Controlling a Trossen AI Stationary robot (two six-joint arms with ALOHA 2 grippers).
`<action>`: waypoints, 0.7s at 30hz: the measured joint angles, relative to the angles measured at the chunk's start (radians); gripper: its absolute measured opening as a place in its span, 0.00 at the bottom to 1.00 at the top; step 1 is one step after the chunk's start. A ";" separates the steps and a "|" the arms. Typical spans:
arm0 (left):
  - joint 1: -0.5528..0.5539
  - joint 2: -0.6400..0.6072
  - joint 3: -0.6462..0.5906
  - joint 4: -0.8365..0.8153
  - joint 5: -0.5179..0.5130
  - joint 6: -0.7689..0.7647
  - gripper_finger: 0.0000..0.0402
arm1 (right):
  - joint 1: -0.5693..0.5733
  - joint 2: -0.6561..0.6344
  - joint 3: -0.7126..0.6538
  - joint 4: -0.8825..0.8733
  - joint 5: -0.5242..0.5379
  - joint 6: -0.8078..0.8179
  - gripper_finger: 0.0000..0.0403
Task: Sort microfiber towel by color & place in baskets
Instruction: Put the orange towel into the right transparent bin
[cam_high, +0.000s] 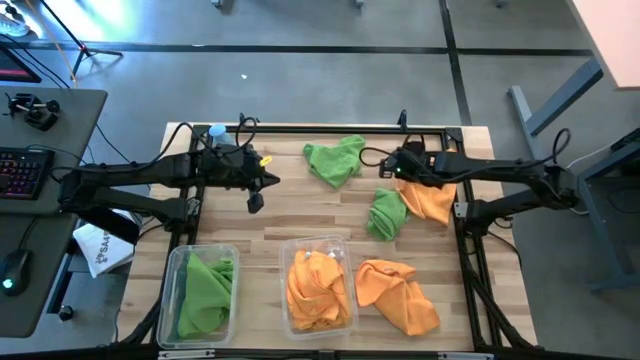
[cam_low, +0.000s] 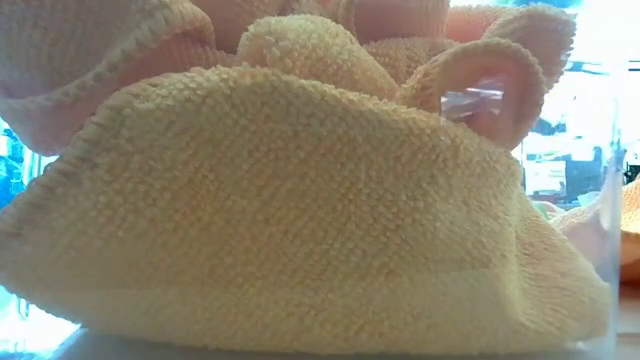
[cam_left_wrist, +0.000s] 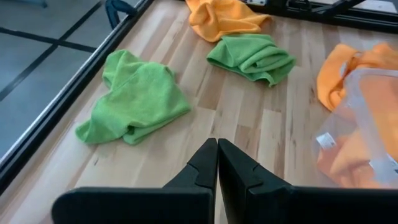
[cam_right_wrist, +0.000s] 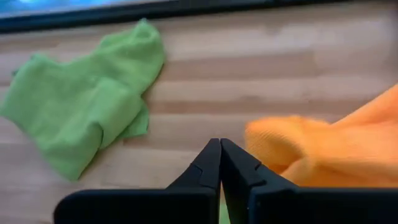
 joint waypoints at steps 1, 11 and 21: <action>0.000 0.000 0.000 0.000 0.003 0.000 0.00 | 0.006 0.000 0.026 -0.038 0.017 0.000 0.00; 0.000 0.000 0.000 -0.001 0.006 0.058 0.00 | 0.005 0.000 0.034 -0.234 0.014 0.117 0.15; 0.000 0.000 0.000 -0.001 -0.007 0.061 0.00 | -0.027 0.001 -0.214 0.118 -0.085 0.143 0.50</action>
